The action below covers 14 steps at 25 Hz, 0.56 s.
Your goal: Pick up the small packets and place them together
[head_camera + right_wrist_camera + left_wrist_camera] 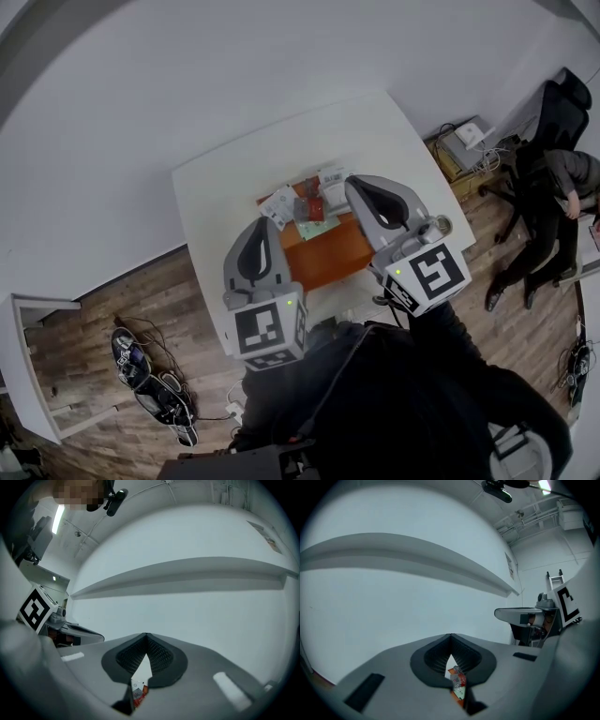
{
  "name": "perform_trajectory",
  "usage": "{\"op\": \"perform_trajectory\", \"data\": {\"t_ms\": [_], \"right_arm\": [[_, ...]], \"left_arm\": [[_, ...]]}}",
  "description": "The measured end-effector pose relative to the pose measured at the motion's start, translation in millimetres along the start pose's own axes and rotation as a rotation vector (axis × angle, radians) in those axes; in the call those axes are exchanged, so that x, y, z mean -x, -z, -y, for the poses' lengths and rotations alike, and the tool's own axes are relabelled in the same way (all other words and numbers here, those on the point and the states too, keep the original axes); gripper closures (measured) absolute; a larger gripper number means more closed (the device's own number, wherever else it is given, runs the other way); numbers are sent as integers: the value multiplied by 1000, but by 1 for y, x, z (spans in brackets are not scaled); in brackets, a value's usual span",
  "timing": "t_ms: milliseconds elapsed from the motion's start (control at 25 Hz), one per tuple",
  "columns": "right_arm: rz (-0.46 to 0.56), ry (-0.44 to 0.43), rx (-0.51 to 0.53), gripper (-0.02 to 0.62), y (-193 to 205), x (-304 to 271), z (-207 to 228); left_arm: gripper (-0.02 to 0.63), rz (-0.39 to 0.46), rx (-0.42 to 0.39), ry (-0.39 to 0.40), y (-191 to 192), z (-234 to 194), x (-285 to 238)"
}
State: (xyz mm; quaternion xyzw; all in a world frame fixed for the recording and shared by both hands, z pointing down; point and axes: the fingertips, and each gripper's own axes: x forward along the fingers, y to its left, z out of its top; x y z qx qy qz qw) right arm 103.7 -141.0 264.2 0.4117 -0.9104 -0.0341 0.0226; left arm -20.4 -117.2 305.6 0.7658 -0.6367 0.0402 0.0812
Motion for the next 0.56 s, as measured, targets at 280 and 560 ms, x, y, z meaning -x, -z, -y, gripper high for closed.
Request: {"op": "perform_trajectory", "data": {"t_ms": [280, 560], "right_arm": [[2, 2, -3, 595, -2, 4, 1], [-5, 0, 7, 595, 1, 3, -2]], "left_arm": [[607, 0, 2, -3, -2, 3, 4], [607, -2, 9, 1, 1, 1, 4]]}}
